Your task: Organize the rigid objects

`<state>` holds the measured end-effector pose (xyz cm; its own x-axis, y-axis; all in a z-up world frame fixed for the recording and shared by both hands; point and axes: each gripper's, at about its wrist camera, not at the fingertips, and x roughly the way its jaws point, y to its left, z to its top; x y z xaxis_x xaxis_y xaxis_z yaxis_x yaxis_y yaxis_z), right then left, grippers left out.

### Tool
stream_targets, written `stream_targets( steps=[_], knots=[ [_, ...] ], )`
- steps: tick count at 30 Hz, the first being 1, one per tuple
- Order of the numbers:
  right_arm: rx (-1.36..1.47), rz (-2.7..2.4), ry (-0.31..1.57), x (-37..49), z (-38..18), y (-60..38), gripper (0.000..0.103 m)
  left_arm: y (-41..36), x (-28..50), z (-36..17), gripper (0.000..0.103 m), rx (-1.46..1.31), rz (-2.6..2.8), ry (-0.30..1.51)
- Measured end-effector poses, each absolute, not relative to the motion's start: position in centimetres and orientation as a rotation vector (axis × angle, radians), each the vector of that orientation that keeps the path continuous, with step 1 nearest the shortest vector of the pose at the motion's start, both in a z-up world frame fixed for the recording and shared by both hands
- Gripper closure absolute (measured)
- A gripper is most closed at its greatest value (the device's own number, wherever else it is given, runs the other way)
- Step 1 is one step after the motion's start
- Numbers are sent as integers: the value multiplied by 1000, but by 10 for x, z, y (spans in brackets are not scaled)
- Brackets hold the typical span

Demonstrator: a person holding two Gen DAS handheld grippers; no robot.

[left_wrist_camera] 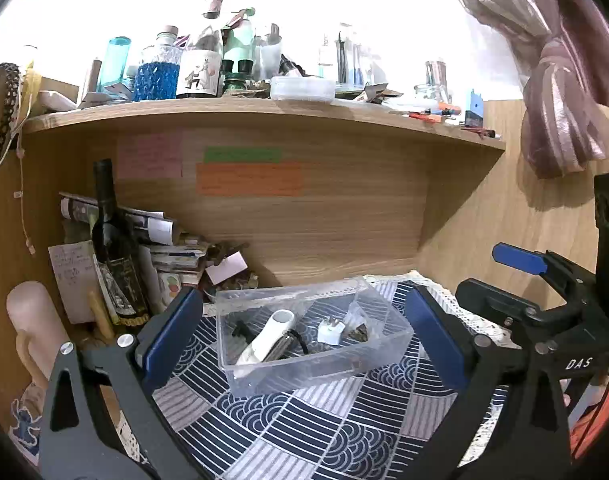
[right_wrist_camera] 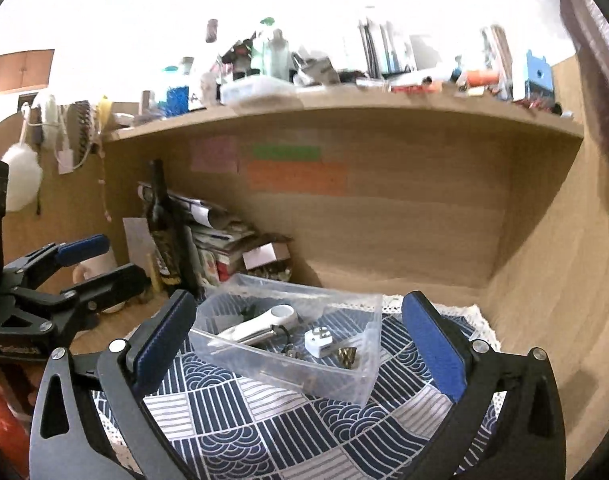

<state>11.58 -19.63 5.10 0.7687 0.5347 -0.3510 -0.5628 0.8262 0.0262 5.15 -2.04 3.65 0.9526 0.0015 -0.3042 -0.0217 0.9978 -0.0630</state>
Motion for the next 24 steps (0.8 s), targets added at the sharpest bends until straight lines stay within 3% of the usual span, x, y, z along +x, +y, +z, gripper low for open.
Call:
stream_targets(
  steps=[24],
  knots=[
    [-68,591,330,100,51,-201,0,-25,41,39,0,-59,7,291]
  ],
)
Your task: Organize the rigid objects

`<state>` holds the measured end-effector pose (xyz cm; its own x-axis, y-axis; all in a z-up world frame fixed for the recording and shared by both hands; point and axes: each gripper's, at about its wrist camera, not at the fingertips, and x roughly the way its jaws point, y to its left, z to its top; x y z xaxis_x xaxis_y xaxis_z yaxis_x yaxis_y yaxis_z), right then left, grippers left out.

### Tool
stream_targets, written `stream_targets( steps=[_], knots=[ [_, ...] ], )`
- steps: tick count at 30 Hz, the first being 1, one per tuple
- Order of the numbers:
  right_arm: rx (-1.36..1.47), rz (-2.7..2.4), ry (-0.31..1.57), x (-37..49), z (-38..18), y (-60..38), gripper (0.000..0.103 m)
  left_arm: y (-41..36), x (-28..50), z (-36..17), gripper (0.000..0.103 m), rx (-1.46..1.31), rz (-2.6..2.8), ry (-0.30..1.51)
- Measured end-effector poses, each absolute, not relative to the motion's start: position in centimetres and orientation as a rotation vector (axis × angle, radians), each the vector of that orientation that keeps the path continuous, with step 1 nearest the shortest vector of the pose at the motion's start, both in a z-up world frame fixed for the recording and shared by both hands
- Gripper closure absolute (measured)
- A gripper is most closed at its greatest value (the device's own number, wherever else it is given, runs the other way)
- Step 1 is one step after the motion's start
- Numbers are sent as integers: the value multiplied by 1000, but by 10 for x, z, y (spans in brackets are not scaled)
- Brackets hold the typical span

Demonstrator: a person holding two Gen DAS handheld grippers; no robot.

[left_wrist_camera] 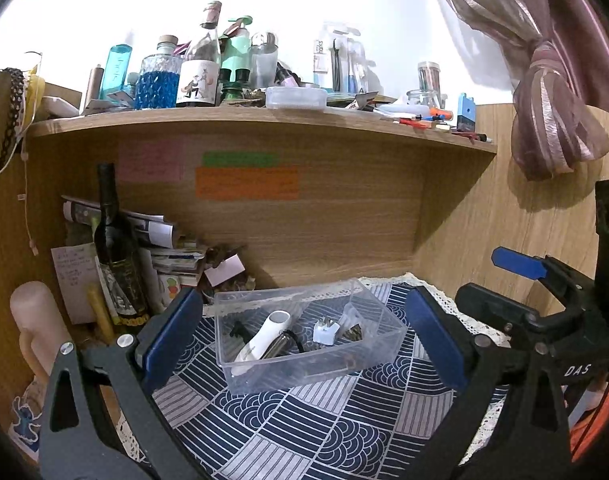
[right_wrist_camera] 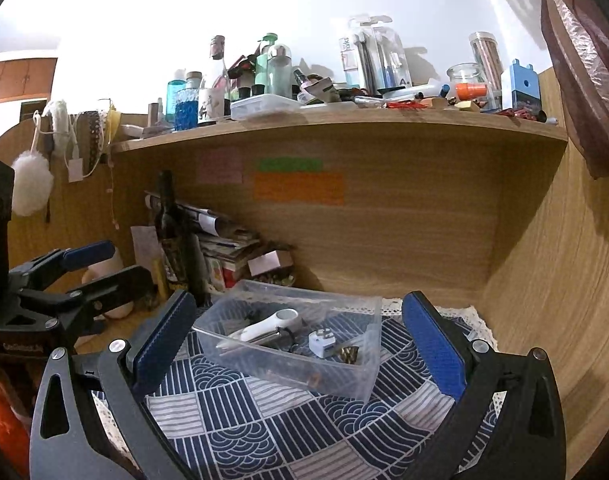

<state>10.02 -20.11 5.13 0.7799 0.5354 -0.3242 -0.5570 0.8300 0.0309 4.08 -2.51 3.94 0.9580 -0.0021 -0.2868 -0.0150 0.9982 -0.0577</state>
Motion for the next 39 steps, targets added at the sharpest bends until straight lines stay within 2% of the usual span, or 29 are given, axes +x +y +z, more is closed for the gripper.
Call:
stream_targets(
  steps=[39],
  knots=[
    [-78,577,332,103,51,-195,0,-21,49,32,0,-47,-36,316]
  ],
)
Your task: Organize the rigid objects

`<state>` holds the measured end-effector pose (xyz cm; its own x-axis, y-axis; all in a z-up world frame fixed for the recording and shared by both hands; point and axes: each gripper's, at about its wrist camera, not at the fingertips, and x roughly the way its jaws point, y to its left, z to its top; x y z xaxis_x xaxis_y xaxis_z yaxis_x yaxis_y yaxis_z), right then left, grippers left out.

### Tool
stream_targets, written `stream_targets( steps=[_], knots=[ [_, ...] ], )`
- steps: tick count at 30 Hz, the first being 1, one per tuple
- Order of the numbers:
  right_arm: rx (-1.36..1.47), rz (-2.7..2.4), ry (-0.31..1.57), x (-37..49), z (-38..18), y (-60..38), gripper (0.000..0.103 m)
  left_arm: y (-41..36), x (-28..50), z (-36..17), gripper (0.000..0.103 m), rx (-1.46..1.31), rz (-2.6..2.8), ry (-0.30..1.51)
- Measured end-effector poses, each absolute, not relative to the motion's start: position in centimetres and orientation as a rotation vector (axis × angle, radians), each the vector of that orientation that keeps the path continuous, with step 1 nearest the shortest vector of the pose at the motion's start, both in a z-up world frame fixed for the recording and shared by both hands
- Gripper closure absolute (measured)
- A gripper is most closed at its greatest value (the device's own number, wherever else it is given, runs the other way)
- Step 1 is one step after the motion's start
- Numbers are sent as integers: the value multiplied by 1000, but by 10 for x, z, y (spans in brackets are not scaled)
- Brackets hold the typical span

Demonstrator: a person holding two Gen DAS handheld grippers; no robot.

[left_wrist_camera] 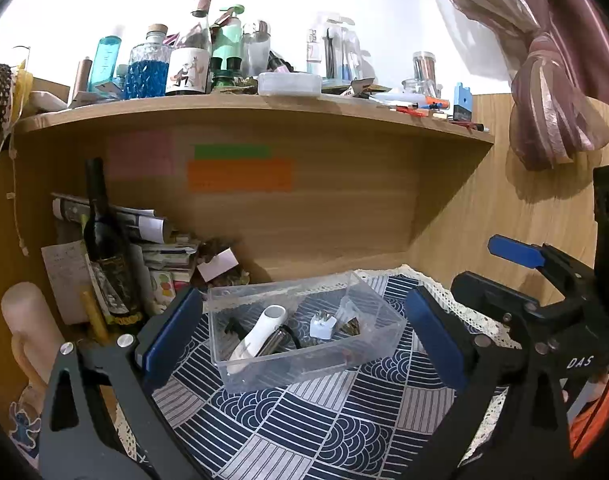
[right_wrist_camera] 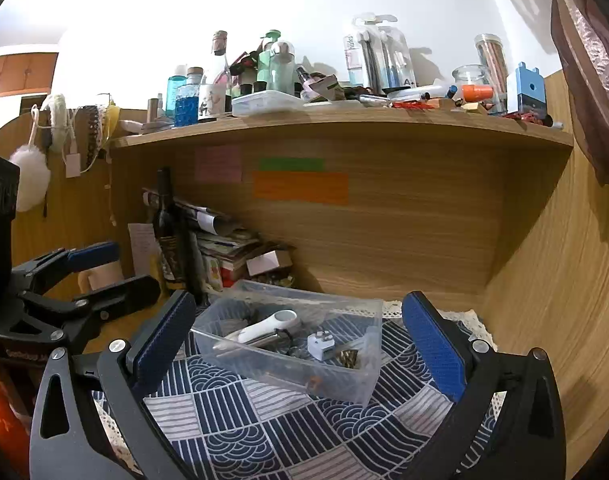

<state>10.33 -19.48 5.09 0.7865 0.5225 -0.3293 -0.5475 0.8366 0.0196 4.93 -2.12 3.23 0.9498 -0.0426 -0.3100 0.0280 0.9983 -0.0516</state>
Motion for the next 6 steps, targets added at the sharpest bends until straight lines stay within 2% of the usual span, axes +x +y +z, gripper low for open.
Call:
stream_targets(
  steps=[6],
  knots=[
    [-72,563,336,105,51,-196,0,-22,50,32,0,-38,-54,316]
  ],
)
